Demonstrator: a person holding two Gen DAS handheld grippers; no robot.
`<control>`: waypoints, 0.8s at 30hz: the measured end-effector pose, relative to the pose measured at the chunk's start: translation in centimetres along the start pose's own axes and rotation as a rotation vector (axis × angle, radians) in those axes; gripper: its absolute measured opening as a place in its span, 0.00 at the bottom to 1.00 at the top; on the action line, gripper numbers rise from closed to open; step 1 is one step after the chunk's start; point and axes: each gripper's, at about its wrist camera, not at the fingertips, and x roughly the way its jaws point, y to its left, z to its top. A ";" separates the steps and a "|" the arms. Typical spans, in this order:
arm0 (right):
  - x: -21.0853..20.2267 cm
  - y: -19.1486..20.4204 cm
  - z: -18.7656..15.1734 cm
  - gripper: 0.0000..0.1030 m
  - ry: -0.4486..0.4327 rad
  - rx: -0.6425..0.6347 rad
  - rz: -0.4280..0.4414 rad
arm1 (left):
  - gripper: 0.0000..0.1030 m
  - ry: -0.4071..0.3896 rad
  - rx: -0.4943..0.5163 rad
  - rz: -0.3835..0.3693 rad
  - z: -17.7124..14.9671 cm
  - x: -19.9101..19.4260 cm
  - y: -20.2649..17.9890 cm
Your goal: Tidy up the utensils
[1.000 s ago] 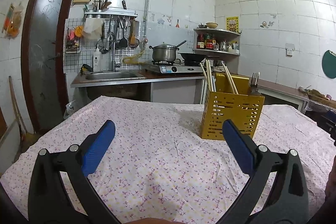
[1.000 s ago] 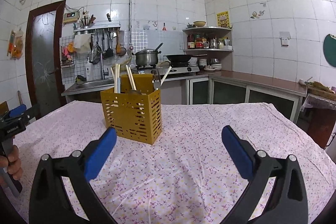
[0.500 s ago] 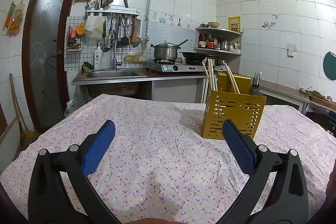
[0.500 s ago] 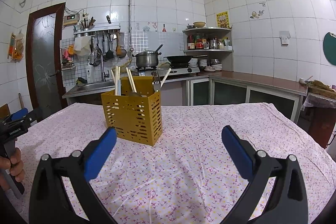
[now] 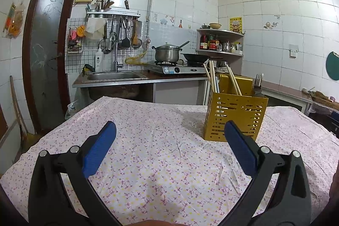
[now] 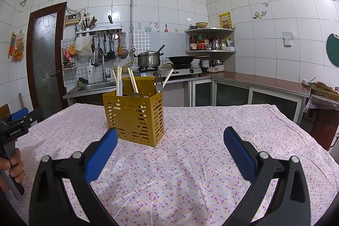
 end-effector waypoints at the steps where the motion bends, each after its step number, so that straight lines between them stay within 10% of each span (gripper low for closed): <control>1: 0.0 0.0 0.0 0.95 0.001 0.000 0.000 | 0.96 0.002 0.001 -0.001 0.0 0.0 -0.1; 24: 0.1 0.2 -0.2 0.95 0.019 0.006 -0.008 | 0.96 0.000 0.005 0.000 -0.1 -0.2 -0.1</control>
